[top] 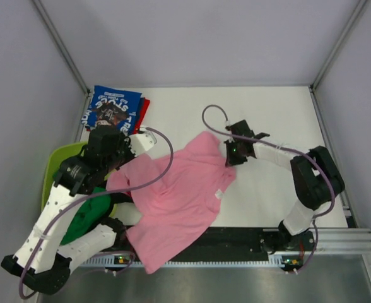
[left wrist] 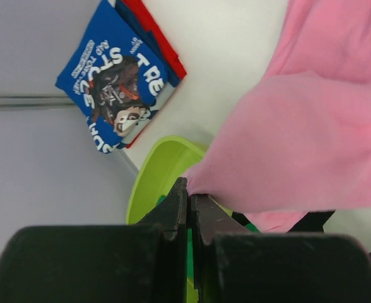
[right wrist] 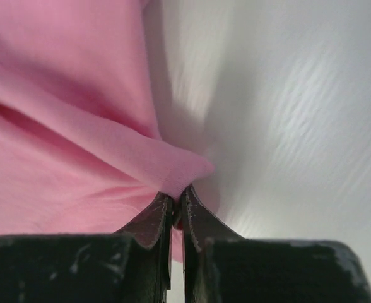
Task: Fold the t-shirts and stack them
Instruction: Flatten out the tshirt
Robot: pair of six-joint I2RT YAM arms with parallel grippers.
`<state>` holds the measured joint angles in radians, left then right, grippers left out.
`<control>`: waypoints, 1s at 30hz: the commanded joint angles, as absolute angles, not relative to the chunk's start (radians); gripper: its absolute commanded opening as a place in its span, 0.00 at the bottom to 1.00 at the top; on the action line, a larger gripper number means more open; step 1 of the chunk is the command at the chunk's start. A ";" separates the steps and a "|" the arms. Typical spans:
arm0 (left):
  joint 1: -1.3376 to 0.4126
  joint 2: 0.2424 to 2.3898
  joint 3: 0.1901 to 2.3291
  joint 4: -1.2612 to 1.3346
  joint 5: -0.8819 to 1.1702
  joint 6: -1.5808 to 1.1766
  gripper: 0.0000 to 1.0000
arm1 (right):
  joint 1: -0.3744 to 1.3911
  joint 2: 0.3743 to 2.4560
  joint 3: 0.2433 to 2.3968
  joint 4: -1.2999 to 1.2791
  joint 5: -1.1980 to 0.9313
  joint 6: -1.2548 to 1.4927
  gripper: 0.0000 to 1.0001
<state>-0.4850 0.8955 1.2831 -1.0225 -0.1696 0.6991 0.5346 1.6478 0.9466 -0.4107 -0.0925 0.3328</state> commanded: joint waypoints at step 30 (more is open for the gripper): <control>-0.526 1.017 0.997 -0.857 0.338 0.732 0.00 | 0.362 1.457 0.836 -0.505 0.289 0.462 0.99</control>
<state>-0.5247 1.0500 1.0073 -0.8898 0.3096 0.7395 0.3656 1.4345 0.7986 -0.5446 0.2966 0.4046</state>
